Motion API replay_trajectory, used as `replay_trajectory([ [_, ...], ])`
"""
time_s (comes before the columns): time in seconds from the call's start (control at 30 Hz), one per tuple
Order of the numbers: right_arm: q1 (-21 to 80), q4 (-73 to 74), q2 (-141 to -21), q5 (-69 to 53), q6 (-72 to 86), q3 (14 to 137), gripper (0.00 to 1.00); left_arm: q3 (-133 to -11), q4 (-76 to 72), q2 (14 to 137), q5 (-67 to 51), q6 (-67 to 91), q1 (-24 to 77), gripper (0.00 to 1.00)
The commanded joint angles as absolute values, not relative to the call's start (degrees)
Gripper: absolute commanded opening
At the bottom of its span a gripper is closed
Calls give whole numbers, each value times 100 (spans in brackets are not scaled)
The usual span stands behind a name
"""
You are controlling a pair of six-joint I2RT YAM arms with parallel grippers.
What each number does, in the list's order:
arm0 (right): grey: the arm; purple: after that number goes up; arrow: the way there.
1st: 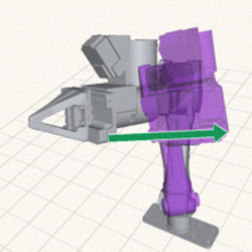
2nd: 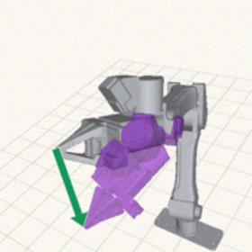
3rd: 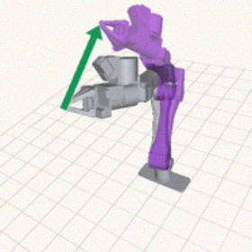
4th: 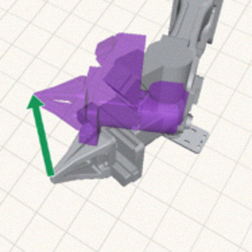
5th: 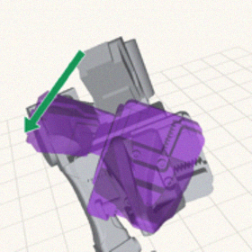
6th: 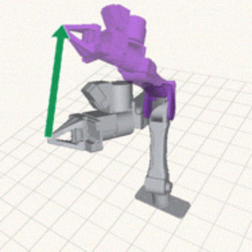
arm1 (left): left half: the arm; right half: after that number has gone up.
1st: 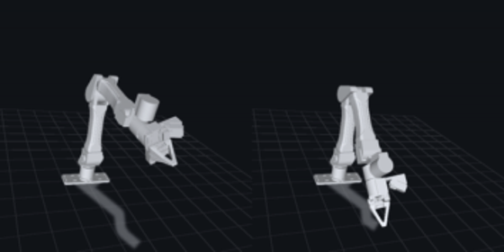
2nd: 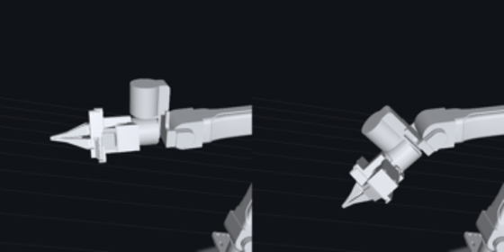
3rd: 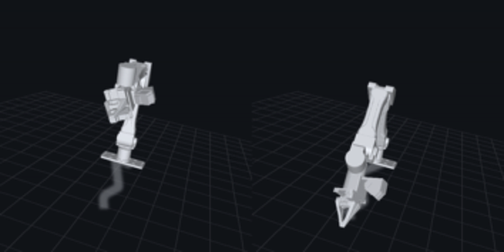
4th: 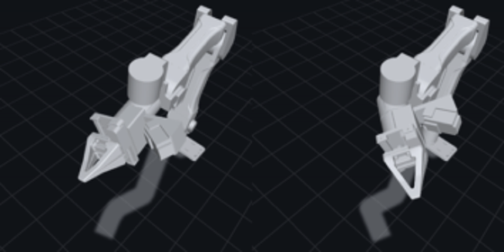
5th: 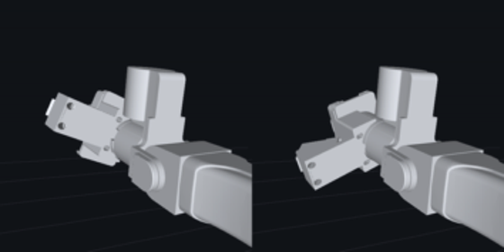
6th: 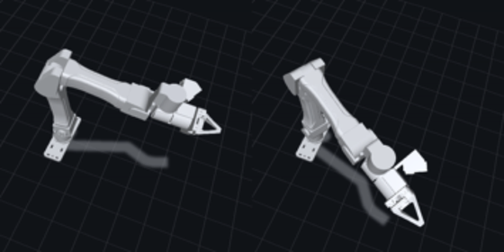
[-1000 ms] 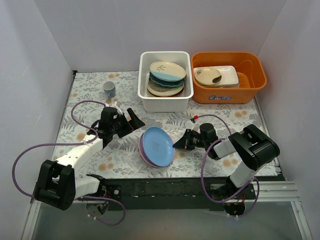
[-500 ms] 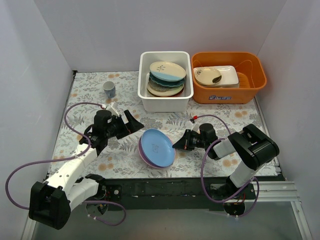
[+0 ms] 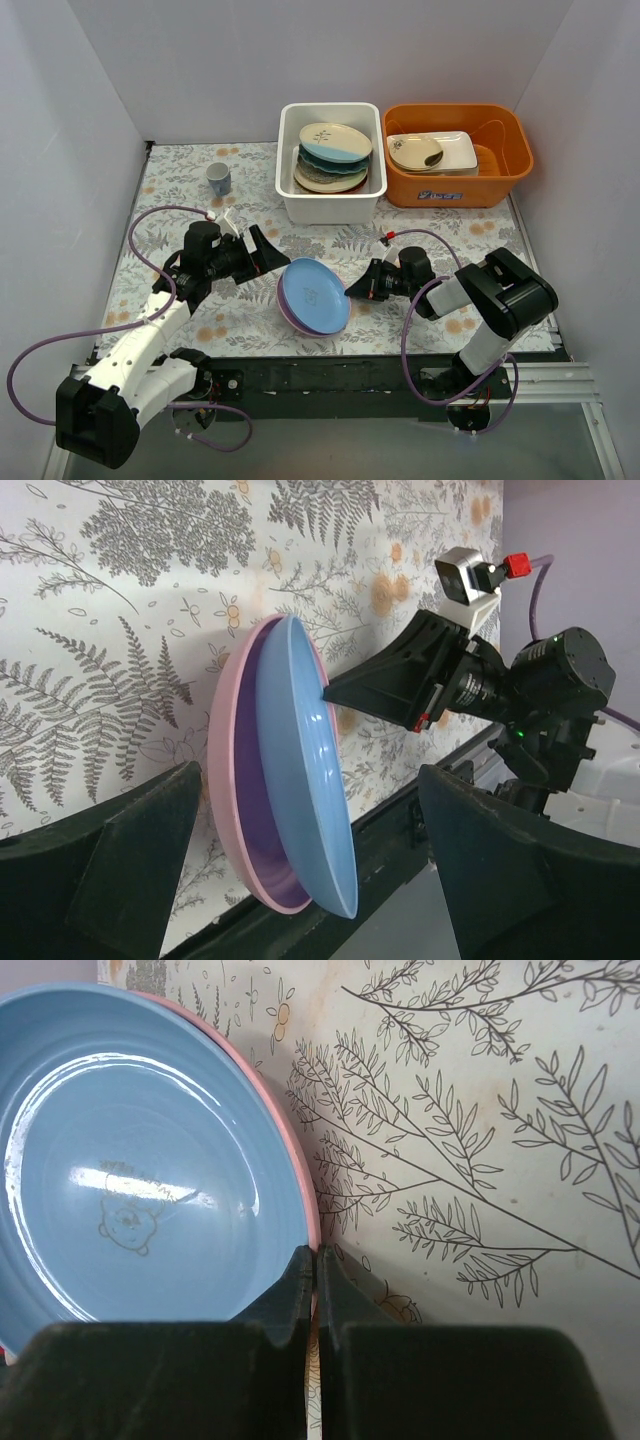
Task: Place the plates into the plastic bin on the countertop
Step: Pick up the plate at the center of the board.
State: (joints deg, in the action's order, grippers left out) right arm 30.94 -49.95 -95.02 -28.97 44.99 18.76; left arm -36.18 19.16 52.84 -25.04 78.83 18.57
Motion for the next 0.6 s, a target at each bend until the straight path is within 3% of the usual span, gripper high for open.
replay_trajectory([
  [0.0,3120,-5098,-9641,-2891,4395,1969,1,-3700,2004,5168,-2900,7822,1890,88],
  [0.57,3129,-5203,-9694,-2918,4412,1960,1,-3568,1925,5466,-3471,7831,2013,83],
])
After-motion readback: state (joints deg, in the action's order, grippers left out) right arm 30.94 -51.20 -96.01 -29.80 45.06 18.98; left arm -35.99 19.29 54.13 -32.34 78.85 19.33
